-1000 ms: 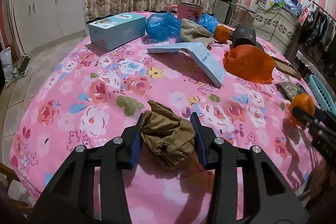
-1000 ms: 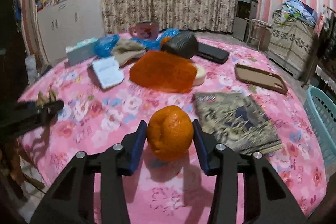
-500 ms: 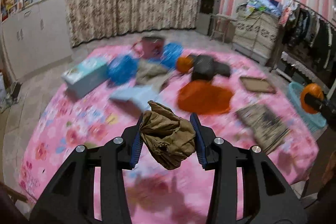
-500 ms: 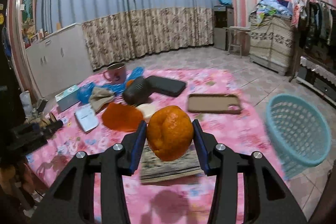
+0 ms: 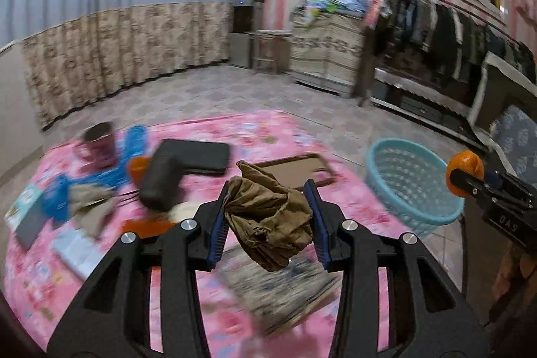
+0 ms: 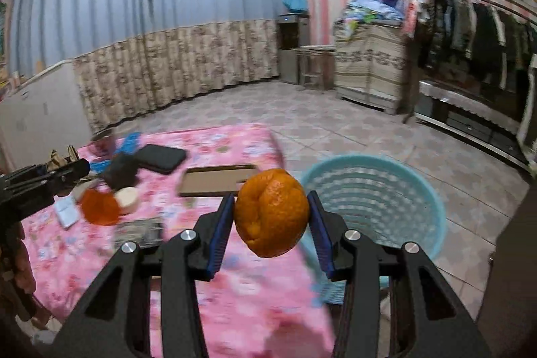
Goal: Collect trash
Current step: 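Lift the cloth and peel and carry both over the blue basket, then open the left tool over the basket while the right tool releases the peel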
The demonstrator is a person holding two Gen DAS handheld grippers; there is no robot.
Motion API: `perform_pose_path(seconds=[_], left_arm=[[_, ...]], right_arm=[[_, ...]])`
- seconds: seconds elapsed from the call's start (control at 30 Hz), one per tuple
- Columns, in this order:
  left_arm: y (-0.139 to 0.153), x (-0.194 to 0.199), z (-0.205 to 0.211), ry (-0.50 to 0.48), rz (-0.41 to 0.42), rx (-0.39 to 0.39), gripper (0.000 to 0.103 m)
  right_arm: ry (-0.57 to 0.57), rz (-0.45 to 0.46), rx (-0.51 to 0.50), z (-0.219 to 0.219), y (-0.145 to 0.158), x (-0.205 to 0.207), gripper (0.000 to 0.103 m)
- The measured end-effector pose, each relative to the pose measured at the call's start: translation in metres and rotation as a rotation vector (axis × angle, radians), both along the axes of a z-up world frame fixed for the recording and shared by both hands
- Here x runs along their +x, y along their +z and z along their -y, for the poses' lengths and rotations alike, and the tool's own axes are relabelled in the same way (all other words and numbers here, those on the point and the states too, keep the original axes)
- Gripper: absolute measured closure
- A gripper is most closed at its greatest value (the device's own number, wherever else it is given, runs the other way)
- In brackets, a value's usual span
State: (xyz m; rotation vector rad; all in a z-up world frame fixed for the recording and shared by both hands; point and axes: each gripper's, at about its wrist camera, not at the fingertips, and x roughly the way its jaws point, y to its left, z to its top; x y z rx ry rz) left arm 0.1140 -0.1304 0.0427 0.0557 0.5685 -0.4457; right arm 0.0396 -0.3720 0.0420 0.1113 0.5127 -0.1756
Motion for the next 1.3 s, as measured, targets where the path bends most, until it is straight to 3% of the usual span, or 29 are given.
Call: perform_pose_path(seconds=[0.23,0.43,0.83,0.9,0.97,1.07,1.3], left_arm=[[-0.015,0.014,0.101,-0.158,-0.032,0.007,0.062],[-0.032,0.034,0.168,-0.234,-0.073,0.017,0.062],[-0.055,0.071,0.249,-0.309,-0.125,0.04,0.061],[-0.054,0.074,0.254,-0.313,-0.131,0.045,0.057],[-0.051,0.075,0.255,-0.291,-0.113,0.056,0.039],[-0.042,0.077,0.246,-0.258,-0.09,0.053,0.024],[-0.03,0.082,0.205,-0.15,-0.056,0.043,0.011]], right_arm=[[-0.122,-0.047,0.016,0.066,-0.019,0.008,0.059],[-0.179,-0.063,0.039,0.106,-0.035,0.022,0.059],[-0.241,-0.079,0.095,0.155,-0.059,0.034,0.059],[-0.238,-0.083,0.096,0.156,-0.061,0.035,0.059],[-0.235,-0.087,0.091,0.156,-0.062,0.038,0.059],[-0.229,-0.087,0.085,0.155,-0.061,0.039,0.059],[-0.203,-0.1,0.072,0.142,-0.065,0.052,0.059]])
